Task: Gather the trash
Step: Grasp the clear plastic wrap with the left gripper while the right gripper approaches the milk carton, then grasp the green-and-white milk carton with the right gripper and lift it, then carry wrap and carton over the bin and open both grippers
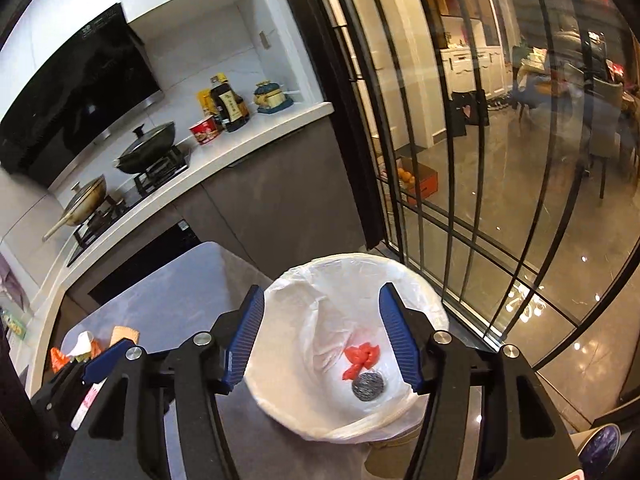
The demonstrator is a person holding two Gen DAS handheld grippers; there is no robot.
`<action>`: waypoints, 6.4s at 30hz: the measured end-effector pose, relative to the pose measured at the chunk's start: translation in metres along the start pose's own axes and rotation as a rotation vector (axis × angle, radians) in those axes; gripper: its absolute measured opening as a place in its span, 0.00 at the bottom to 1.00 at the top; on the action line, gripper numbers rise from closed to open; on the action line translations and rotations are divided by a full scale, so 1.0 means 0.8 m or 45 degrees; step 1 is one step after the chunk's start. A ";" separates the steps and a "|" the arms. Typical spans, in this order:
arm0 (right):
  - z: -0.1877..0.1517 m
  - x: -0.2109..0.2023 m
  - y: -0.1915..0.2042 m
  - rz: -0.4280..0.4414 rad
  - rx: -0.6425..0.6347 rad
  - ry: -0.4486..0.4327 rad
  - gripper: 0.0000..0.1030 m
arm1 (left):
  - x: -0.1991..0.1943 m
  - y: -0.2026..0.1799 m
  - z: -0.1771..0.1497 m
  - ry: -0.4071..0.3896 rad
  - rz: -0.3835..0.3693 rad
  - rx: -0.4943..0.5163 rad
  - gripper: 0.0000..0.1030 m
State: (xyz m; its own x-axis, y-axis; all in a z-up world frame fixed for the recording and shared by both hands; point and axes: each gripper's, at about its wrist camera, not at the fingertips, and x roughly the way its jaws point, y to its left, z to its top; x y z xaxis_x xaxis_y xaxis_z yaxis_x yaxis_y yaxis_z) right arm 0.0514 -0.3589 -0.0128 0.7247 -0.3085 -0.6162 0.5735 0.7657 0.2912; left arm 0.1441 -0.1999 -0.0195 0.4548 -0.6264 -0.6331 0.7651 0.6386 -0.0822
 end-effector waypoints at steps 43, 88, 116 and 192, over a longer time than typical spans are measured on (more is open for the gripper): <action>-0.210 0.052 0.307 0.309 -0.496 0.407 0.73 | -0.132 0.391 -0.206 0.198 0.496 -0.790 0.56; -0.183 0.119 0.345 0.465 -0.534 0.589 0.82 | -0.183 0.334 -0.232 0.234 0.494 -0.676 0.28; -0.235 0.076 0.365 0.572 -1.190 0.475 0.73 | -0.180 0.306 -0.235 0.273 0.506 -0.628 0.28; -0.039 0.075 -0.029 -0.179 -0.207 0.311 0.52 | 0.071 -0.023 -0.025 0.250 0.022 -0.035 0.28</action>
State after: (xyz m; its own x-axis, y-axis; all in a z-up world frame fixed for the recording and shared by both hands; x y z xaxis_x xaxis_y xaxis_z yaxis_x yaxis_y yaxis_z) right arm 0.0695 -0.3777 -0.0794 0.5182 -0.2882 -0.8053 0.5788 0.8113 0.0821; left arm 0.1468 -0.2388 -0.0692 0.3680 -0.5179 -0.7723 0.7440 0.6621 -0.0895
